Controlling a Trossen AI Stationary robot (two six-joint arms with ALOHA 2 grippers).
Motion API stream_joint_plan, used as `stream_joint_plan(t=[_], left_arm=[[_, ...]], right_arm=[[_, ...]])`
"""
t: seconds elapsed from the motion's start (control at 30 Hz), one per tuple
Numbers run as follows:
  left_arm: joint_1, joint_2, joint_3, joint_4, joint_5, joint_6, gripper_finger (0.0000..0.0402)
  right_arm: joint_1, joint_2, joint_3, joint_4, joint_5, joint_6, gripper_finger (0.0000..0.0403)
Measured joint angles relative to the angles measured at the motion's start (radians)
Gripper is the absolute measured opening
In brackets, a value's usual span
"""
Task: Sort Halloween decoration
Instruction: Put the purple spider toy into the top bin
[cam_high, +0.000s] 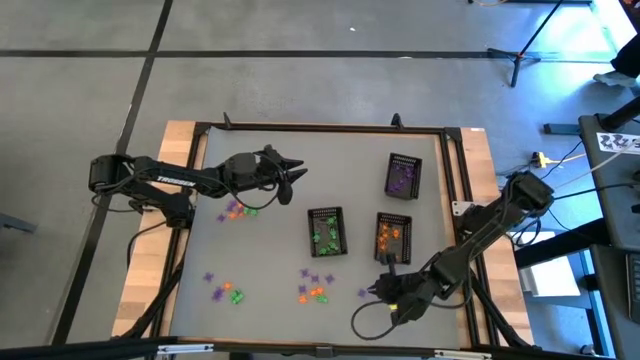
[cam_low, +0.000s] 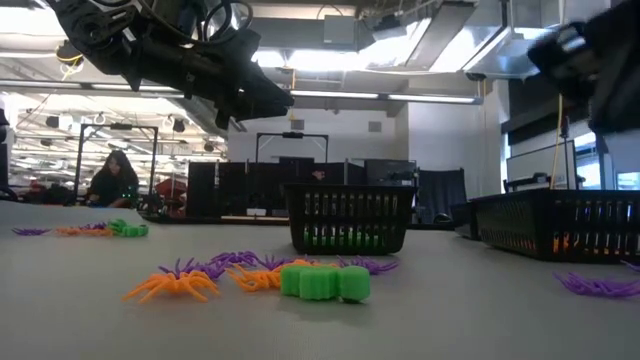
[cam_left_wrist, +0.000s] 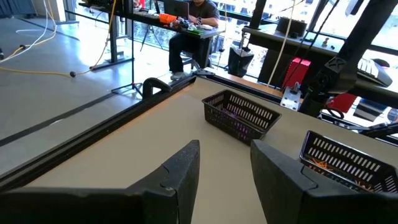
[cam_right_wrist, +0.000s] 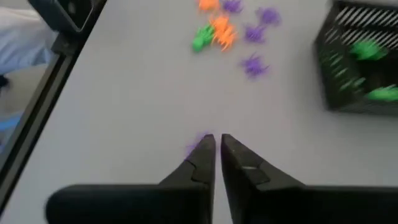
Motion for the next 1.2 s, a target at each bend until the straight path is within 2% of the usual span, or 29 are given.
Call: stream_joint_plan(t=[0.3, 0.43, 0.57, 0.73, 0.8, 1.0, 1.2], left_arm=[[0.0, 0.0, 0.0, 0.0, 0.0, 0.0, 0.0135], [0.0, 0.0, 0.0, -0.002, 0.0, 0.0, 0.0135], [0.0, 0.0, 0.0, -0.001, 0.0, 0.0, 0.0135], [0.0, 0.0, 0.0, 0.0, 0.0, 0.0, 0.0135], [0.0, 0.0, 0.0, -0.001, 0.0, 0.0, 0.0135], [0.0, 0.0, 0.0, 0.0, 0.0, 0.0, 0.0135], [0.0, 0.0, 0.0, 0.0, 0.0, 0.0, 0.0135]], right_arm=[[-0.013, 0.174, 0.0, 0.125, -0.064, 0.019, 0.0111], [-0.033, 0.231, 0.005, 0.118, -0.074, 0.066, 0.0125], [-0.046, 0.249, 0.006, 0.112, -0.082, 0.078, 0.0106], [-0.046, 0.243, 0.005, 0.114, -0.081, 0.059, 0.0026], [-0.046, 0.234, 0.004, 0.11, -0.074, 0.055, 0.0008], [-0.046, 0.187, -0.003, 0.071, -0.037, 0.042, 0.0011], [-0.046, 0.058, -0.002, 0.042, 0.01, 0.016, 0.0006]])
